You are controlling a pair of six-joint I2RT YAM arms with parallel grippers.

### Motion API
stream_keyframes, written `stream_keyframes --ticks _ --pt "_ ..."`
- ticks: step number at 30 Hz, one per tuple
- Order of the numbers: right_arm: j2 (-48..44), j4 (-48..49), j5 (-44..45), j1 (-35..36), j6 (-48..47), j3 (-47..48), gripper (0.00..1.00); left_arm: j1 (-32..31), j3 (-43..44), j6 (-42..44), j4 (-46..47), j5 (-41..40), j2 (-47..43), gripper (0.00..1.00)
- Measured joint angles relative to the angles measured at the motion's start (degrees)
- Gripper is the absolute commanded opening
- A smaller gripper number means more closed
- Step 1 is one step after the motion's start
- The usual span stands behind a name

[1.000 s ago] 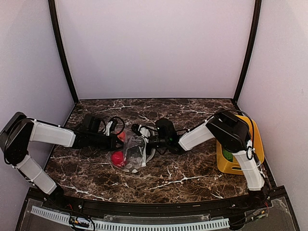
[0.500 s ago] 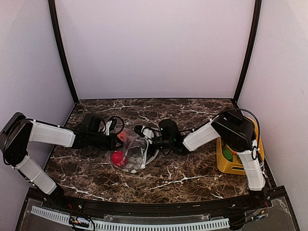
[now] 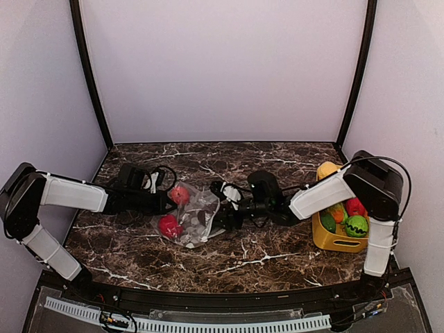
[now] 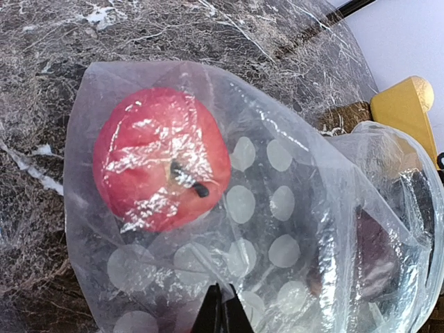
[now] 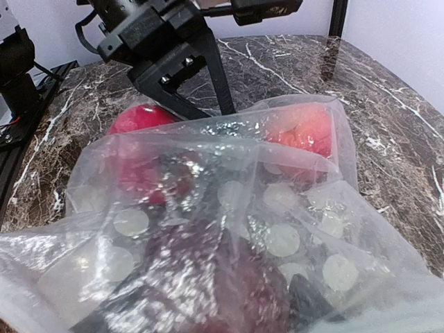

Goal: Open the zip-top bag and remove the fake food

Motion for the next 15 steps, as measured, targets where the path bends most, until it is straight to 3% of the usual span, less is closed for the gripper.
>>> stream_keyframes --ticks 15 --pt "-20.74 -10.86 2.78 -2.29 3.34 -13.20 0.43 0.68 0.00 -0.28 0.28 -0.61 0.37 0.01"
